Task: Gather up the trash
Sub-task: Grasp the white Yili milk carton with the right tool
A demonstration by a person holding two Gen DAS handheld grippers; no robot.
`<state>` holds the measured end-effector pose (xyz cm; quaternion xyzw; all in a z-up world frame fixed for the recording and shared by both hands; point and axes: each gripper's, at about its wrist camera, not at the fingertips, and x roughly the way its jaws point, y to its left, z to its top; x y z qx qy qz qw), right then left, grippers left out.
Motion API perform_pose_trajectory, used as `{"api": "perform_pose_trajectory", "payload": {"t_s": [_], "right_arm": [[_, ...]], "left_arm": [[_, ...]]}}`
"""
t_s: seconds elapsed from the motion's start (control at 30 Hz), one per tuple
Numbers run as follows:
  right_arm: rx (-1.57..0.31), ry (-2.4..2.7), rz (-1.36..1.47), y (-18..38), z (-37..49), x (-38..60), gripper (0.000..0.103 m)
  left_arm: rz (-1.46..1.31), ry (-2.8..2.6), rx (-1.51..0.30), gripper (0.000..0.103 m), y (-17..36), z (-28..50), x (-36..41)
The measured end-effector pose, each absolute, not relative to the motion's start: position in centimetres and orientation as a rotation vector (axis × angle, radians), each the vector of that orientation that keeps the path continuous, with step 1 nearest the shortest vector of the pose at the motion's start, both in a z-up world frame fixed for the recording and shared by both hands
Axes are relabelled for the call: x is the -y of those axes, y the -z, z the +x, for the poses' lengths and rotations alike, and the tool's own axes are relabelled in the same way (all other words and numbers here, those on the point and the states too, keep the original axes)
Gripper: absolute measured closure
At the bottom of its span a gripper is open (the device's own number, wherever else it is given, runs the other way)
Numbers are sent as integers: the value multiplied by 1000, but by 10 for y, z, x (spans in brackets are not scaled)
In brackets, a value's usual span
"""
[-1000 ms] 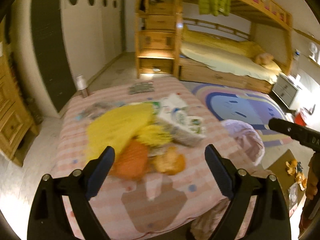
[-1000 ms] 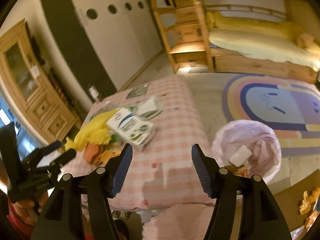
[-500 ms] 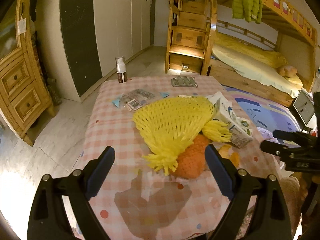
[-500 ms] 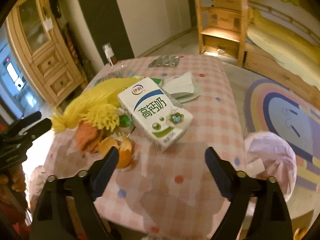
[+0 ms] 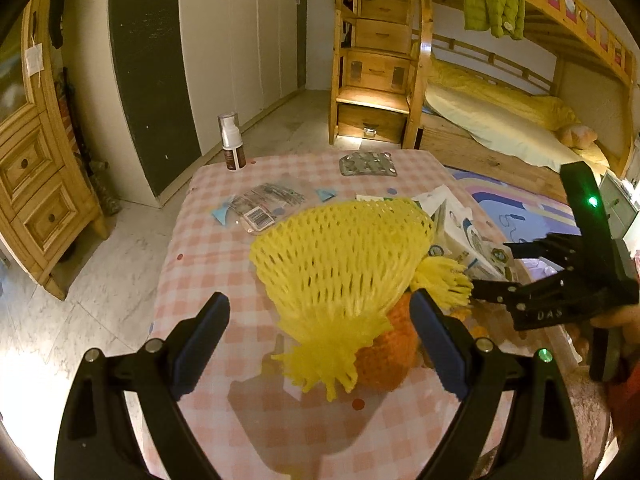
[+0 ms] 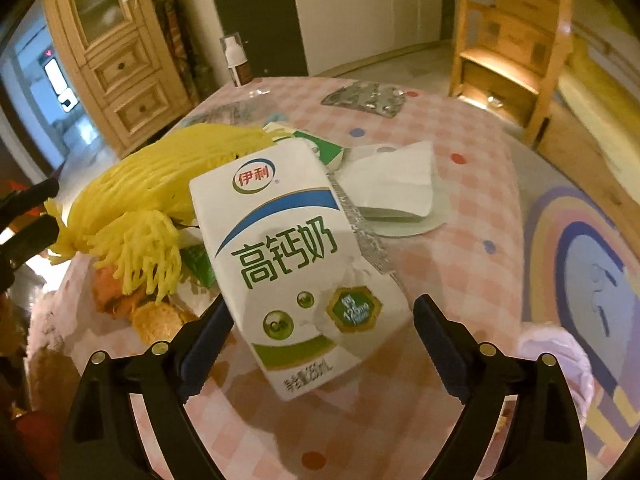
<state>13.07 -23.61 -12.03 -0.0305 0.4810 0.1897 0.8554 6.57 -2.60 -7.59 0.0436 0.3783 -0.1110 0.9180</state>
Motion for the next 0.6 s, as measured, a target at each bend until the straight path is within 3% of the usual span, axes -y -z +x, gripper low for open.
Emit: {"api": "perform_pose_trajectory", "payload": {"t_s": [0.17,0.37,0.47,0.6], "right_arm": [[-997,-453,-45,111,116,235,26],[-1007,-507,-27,106,88,228,25],[-995,-492,-46,108,90,226,15],[-1013,-483,-21,113,101,226,19]], "left_arm": [[95,230,-782,14,75,62,25],[94,228,-784,14,75,58,21],[98,226,-785,14,74,58,21],[101,218,-781,14,73,55,18]]}}
